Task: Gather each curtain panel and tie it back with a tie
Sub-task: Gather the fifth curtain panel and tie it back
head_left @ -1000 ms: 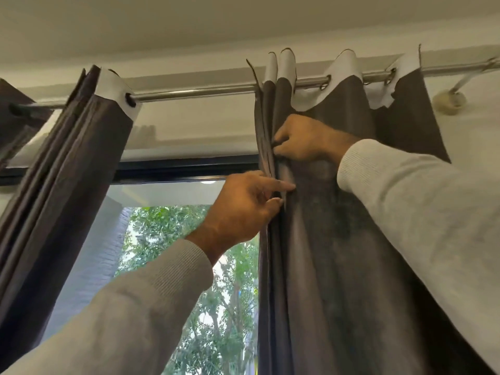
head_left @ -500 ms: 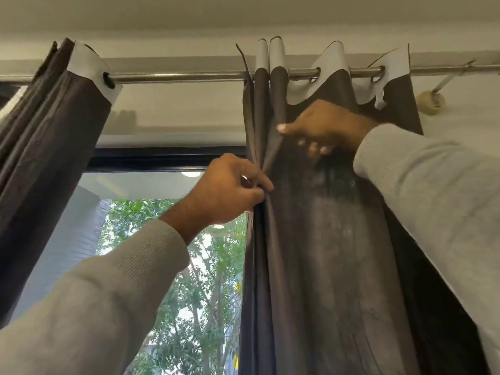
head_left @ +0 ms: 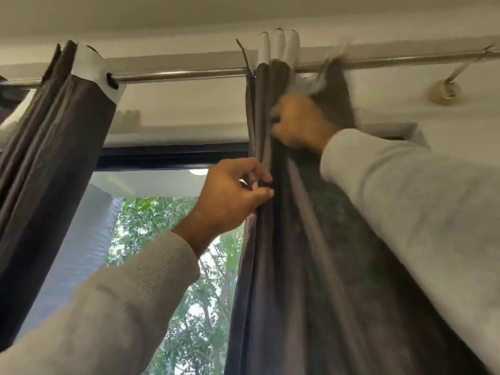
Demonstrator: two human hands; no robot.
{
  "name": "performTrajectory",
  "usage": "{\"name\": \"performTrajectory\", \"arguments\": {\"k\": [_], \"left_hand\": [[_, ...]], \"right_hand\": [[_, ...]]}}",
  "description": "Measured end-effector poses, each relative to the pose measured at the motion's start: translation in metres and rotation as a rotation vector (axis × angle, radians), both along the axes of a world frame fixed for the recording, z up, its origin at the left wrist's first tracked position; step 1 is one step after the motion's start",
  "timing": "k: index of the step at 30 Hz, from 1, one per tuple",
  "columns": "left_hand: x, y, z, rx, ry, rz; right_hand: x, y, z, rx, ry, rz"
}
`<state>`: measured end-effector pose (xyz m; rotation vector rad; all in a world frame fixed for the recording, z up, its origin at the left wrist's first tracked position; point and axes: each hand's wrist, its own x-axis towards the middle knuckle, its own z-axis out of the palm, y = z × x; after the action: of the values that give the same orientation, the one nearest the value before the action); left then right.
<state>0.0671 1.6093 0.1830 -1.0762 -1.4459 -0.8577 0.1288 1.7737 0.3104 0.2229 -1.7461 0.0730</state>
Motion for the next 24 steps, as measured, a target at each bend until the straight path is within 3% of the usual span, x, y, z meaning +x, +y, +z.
{"name": "performTrajectory", "arguments": {"k": [3,12,17,19,21,22,24], "left_hand": [[-0.002,-0.001,0.000,-0.002,0.064,-0.012],[0.009,-0.008,0.006,-0.196,0.110,0.291],[0.019,-0.001,0.009,-0.178,-0.034,0.259],[0.019,0.000,0.007,-0.121,-0.044,0.225],[0.017,-0.003,0.005,-0.088,-0.016,0.250],[0.017,-0.005,0.002,-0.074,0.000,0.260],[0.015,-0.008,-0.003,-0.020,0.032,0.275]], "right_hand": [[-0.001,-0.032,0.008,0.128,-0.068,0.144],[0.008,-0.005,0.003,0.176,-0.202,0.169],[0.022,0.008,-0.004,0.128,-0.364,0.314],[0.022,0.020,-0.006,0.019,-0.174,0.361],[0.015,0.031,-0.004,-0.101,0.173,0.124],[0.013,0.037,-0.005,-0.188,0.241,-0.017],[0.014,0.047,-0.008,-0.320,0.184,-0.145]]}}
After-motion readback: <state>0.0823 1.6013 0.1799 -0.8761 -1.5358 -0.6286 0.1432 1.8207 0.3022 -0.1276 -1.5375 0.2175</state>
